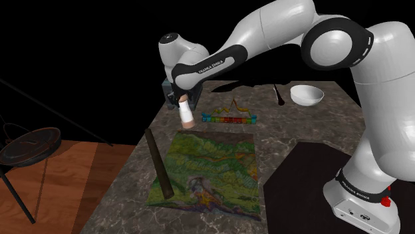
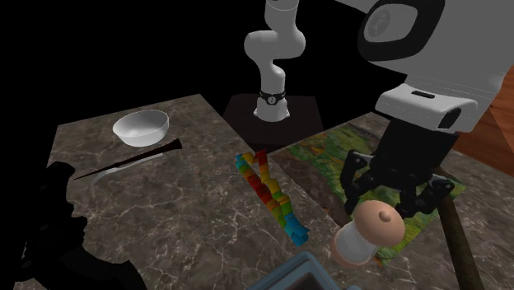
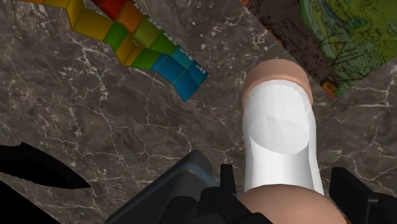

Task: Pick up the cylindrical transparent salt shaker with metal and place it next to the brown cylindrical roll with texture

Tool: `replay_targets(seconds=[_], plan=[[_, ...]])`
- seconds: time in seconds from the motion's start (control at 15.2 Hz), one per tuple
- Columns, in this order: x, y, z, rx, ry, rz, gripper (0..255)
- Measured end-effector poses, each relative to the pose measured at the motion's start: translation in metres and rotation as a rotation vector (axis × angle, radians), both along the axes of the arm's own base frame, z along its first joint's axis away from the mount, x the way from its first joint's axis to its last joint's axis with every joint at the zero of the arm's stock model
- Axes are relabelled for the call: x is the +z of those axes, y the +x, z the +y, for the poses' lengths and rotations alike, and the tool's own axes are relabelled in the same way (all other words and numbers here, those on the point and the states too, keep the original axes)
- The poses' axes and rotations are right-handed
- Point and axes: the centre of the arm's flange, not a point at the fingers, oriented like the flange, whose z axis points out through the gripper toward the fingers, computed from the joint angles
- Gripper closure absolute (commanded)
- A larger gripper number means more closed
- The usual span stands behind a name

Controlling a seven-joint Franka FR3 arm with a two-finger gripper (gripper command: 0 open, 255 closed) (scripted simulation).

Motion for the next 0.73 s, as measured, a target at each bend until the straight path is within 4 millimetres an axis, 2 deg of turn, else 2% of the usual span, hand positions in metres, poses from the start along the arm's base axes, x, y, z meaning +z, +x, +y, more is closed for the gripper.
replay_targets(seconds=[0.2, 0.26, 0.66, 0.73], plan=[[-0.0004, -0.0001, 0.0001, 0.0, 0.0, 0.0, 255], [-0.0005, -0.0001, 0.0001, 0.0, 0.0, 0.0, 0], [-0.0003, -0.0001, 0.0002, 0.0, 0.0, -0.001, 0], [0.0059, -0.0016, 0.0009, 0.0, 0.0, 0.0, 0]])
